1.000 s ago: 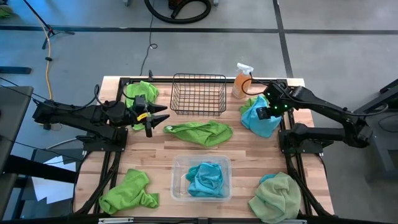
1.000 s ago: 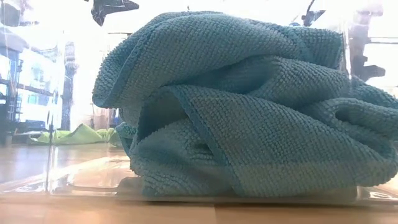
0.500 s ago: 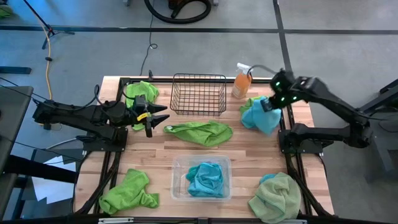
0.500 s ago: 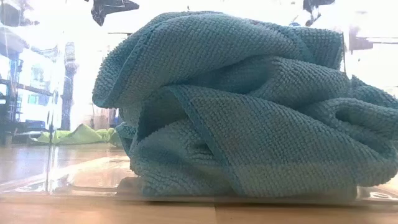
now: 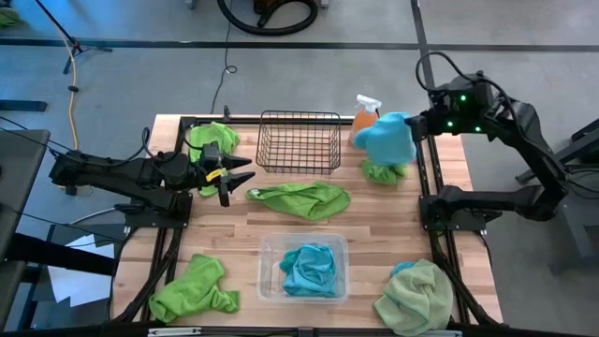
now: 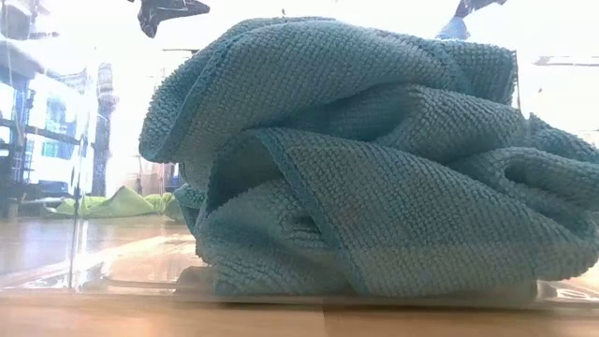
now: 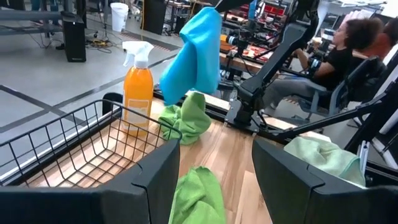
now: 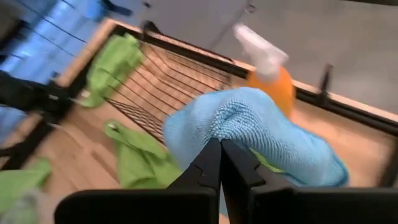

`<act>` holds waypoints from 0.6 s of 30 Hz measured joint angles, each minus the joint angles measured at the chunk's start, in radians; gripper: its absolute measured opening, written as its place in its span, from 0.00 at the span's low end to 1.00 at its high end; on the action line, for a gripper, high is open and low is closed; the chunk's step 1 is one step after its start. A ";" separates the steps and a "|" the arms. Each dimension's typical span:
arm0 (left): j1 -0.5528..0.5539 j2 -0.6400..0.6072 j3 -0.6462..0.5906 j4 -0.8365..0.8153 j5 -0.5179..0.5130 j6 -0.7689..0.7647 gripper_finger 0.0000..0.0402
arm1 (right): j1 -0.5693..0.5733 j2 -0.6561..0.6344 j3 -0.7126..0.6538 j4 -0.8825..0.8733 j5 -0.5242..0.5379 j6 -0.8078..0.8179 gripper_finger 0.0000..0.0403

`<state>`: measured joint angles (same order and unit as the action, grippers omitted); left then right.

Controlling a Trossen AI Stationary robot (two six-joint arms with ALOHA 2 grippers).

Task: Sort microfiber towel by color & place in baskets
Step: Put the top right blue towel into the transparent bin

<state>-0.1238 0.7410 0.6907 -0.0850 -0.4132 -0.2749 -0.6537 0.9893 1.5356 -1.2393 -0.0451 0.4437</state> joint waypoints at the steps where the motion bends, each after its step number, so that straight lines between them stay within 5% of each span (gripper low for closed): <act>1: 0.000 0.000 0.000 0.007 -0.001 0.001 0.47 | 0.000 0.006 0.004 0.011 -0.013 -0.002 0.00; 18: 0.000 -0.015 0.032 0.088 0.050 0.044 0.47 | 0.022 0.157 0.006 0.382 -0.144 -0.110 0.00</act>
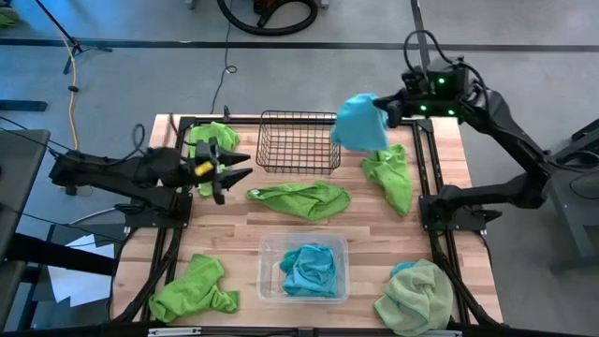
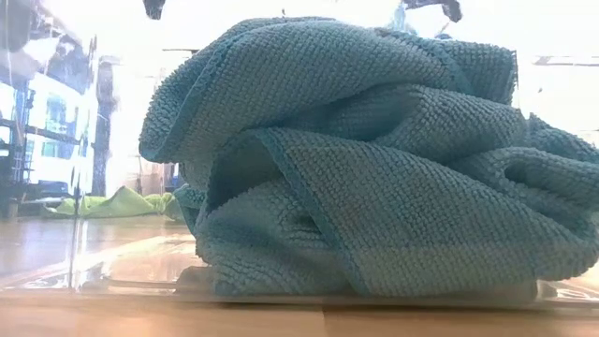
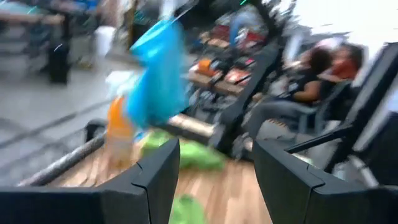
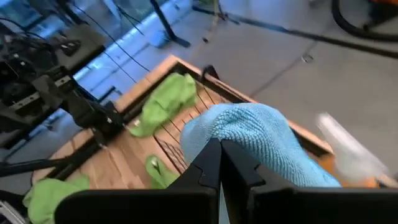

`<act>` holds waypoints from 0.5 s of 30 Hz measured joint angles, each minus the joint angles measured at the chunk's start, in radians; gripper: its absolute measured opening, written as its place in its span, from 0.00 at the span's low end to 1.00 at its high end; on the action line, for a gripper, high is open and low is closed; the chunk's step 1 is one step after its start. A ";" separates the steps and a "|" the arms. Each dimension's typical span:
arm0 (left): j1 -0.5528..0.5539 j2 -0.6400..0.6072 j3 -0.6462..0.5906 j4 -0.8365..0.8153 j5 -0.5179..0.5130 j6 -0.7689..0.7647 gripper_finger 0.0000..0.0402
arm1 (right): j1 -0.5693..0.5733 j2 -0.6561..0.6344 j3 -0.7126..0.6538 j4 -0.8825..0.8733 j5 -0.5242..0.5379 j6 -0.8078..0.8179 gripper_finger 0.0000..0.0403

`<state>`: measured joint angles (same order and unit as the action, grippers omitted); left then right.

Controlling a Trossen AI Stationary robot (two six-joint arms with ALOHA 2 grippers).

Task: Sort microfiber towel by color & place in baskets
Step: Put the top right blue towel into the transparent bin

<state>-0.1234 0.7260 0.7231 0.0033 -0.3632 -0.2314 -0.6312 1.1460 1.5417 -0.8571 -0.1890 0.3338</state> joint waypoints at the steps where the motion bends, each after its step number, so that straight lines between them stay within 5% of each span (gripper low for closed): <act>1: 0.000 -0.005 0.022 0.005 0.024 0.028 0.47 | 0.010 0.015 0.000 0.036 -0.008 -0.003 0.00; 15: 0.000 -0.059 0.163 -0.005 0.035 0.346 0.47 | 0.303 0.274 0.000 0.551 -0.107 -0.107 0.00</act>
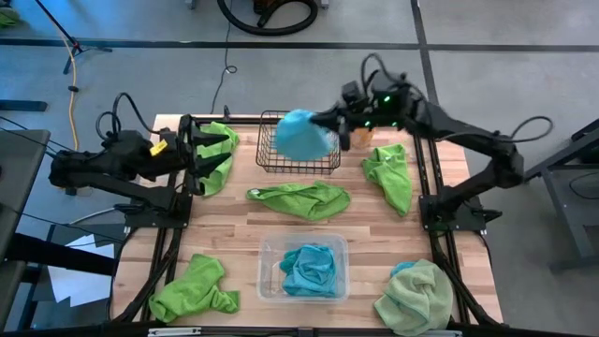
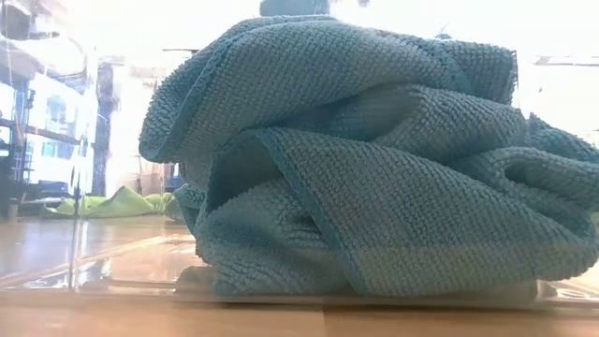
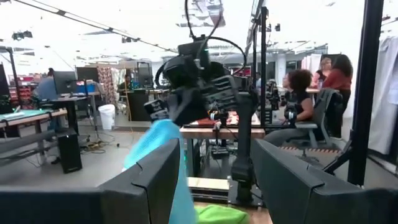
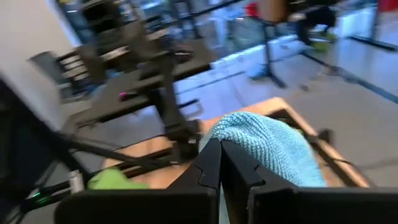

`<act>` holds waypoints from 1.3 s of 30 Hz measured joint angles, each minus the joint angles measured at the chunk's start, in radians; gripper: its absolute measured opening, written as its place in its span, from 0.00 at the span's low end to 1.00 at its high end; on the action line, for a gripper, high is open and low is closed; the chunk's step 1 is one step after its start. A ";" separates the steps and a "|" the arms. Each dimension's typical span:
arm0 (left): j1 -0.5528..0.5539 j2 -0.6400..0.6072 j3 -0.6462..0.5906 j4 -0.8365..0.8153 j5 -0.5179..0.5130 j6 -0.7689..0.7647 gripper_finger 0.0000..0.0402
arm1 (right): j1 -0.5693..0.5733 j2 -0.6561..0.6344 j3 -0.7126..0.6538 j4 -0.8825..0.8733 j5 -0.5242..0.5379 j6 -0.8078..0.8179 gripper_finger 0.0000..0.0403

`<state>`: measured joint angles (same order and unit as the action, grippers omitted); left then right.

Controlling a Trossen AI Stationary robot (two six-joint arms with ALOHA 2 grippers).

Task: Sort microfiber towel by color & place in baskets
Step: Put the top right blue towel into the transparent bin

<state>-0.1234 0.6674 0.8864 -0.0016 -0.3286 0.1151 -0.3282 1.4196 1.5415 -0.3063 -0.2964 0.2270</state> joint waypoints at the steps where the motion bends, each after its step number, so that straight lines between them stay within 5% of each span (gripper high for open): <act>1: 0.000 0.001 0.000 0.000 0.000 -0.001 0.47 | 0.024 0.012 0.000 0.019 0.000 0.001 0.00; 7: 0.000 0.026 0.000 0.008 0.001 -0.076 0.47 | 0.148 0.020 0.000 0.059 0.029 0.017 0.00; 19: -0.002 0.142 -0.001 0.054 0.065 -0.301 0.47 | 0.401 -0.147 -0.115 -0.076 0.311 -0.071 0.00; 30: -0.003 0.208 -0.001 0.061 0.050 -0.235 0.47 | 0.420 -0.325 -0.472 0.426 0.350 -0.123 0.00; 39: -0.003 0.242 -0.001 0.060 0.067 -0.271 0.47 | 0.442 -0.290 -0.512 0.503 0.350 -0.334 0.00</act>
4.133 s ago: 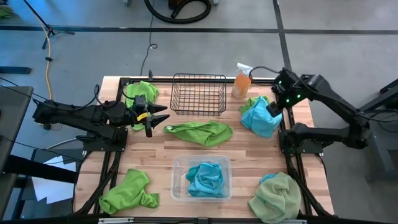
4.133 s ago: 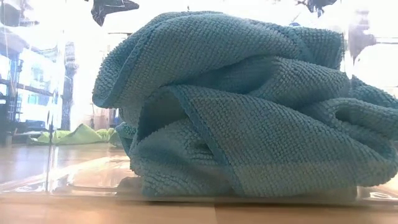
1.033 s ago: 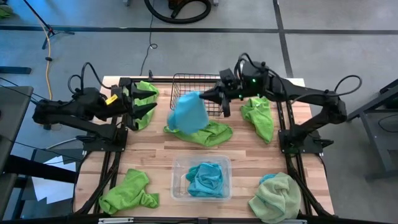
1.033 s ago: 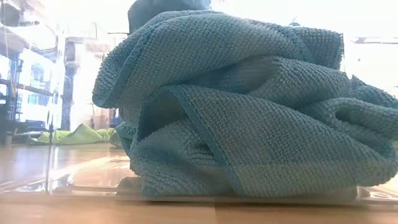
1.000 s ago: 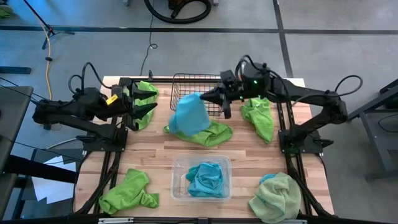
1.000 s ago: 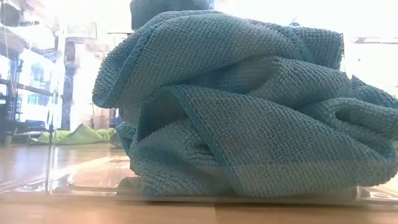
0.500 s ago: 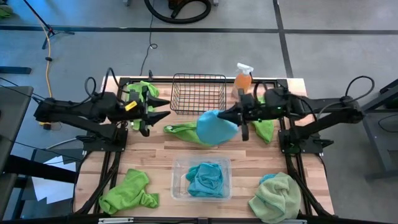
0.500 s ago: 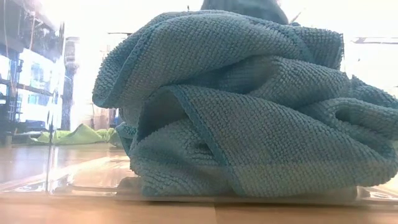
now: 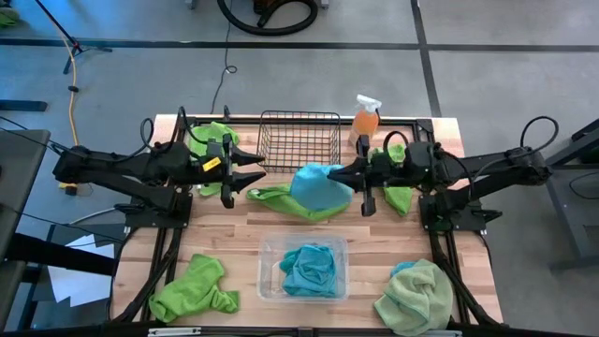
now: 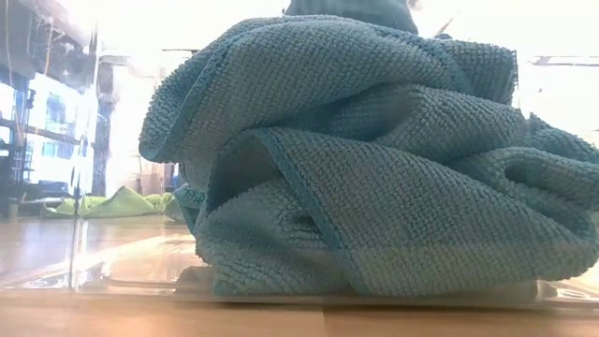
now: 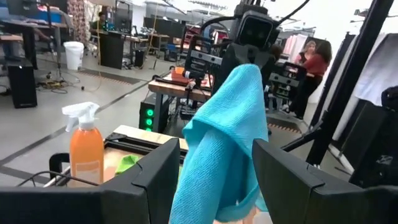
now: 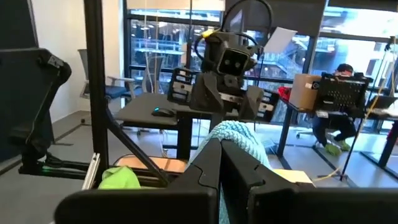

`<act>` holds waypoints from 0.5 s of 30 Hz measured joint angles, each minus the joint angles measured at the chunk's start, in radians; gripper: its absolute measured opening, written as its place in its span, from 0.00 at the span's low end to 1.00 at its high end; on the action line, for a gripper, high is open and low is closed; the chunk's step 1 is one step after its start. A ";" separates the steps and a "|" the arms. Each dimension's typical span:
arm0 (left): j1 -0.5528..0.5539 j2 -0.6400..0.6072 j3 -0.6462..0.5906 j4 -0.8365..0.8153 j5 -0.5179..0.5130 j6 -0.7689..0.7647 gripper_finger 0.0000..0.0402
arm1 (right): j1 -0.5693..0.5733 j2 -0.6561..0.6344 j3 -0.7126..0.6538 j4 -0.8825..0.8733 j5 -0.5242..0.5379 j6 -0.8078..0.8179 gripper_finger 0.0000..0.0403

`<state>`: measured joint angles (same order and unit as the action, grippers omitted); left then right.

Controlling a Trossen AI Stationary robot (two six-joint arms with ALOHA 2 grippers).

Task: Sort microfiber towel by color & place in baskets
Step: Put the top right blue towel into the transparent bin

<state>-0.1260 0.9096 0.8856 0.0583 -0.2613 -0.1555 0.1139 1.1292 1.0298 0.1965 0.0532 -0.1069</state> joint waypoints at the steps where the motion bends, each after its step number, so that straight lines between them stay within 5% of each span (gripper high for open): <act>1: 0.000 0.000 0.000 -0.001 0.006 0.000 0.47 | 0.000 0.007 0.000 0.008 0.000 0.002 0.00; 15: 0.000 -0.001 0.000 0.185 0.005 0.015 0.47 | 0.109 0.070 0.000 0.086 0.001 0.166 0.00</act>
<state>-0.1257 0.9089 0.8856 0.2428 -0.2562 -0.1403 0.2227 1.1988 1.0302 0.2829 0.0540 0.0593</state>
